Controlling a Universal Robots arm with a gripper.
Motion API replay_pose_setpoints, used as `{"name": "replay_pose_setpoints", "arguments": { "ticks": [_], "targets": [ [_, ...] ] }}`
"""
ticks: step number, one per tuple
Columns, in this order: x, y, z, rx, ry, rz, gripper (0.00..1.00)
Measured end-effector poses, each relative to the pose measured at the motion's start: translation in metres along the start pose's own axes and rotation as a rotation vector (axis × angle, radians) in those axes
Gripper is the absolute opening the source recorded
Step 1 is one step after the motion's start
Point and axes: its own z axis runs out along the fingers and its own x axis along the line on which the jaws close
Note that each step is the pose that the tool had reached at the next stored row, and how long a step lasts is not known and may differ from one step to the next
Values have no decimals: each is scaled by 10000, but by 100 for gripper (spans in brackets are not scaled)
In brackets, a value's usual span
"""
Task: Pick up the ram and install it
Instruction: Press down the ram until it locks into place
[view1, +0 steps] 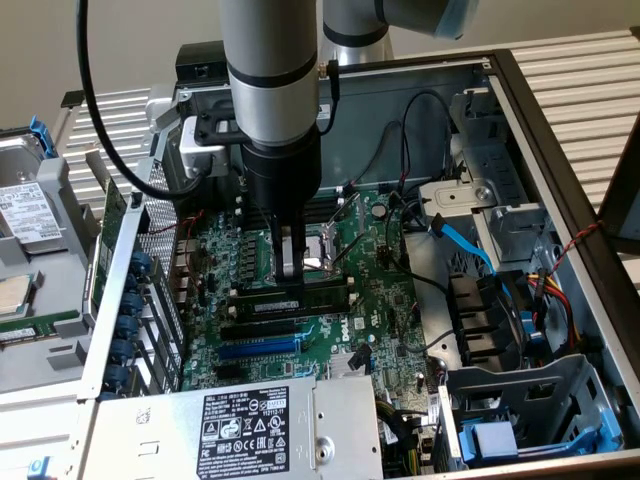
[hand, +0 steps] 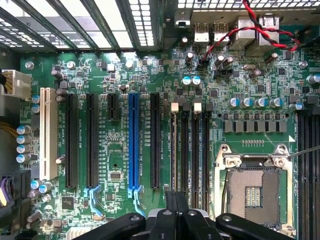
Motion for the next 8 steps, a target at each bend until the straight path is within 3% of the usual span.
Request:
{"name": "replay_pose_setpoints", "arguments": {
  "ticks": [8],
  "targets": [
    [10, 0, 4, -23, -78, -1, 11]
  ]
}}
